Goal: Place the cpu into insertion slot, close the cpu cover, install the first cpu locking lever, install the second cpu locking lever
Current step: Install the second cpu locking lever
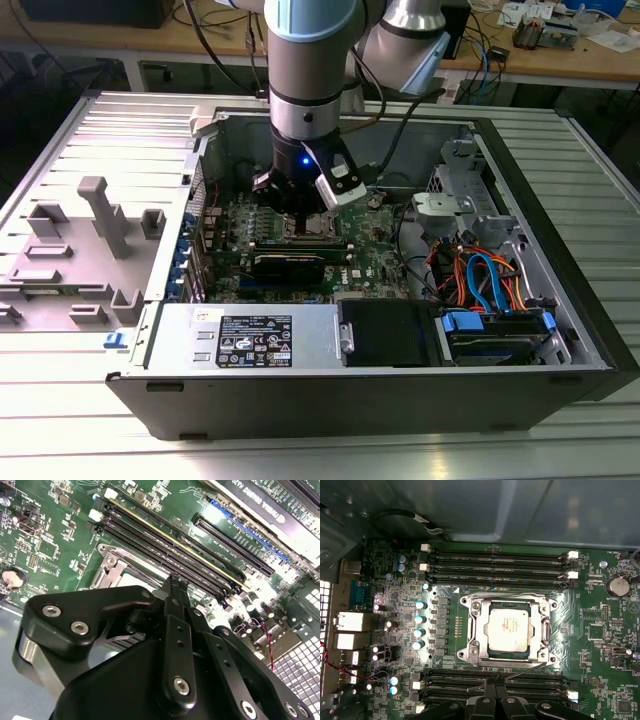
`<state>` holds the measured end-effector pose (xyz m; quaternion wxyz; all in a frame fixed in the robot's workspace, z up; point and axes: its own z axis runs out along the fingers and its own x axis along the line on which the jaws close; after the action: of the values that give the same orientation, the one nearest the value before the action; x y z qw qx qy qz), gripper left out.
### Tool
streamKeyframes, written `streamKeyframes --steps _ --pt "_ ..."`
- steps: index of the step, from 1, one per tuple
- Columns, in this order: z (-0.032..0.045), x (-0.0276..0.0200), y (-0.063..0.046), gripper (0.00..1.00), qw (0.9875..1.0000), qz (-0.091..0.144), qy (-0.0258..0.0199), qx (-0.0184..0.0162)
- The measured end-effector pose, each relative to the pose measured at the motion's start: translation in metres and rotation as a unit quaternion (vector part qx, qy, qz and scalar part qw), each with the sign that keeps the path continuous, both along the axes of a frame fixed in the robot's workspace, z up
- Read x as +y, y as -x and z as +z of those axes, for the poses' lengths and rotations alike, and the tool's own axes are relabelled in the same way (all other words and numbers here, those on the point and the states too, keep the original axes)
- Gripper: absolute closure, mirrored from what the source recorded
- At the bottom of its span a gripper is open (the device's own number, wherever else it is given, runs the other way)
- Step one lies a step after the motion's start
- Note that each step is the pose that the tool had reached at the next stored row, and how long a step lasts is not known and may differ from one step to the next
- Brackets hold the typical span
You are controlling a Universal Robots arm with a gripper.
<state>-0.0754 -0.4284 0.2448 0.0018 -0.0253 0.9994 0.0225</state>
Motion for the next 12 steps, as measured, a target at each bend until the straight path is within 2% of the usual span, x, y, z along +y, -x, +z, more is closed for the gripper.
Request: streamKeyframes --steps 7,12 --pt "-0.0001 -0.0001 0.0001 0.89 1.0000 0.000 0.0000 0.0000" --pt "-0.0001 -0.0023 0.0001 0.89 1.0000 0.000 -0.0002 0.0000"
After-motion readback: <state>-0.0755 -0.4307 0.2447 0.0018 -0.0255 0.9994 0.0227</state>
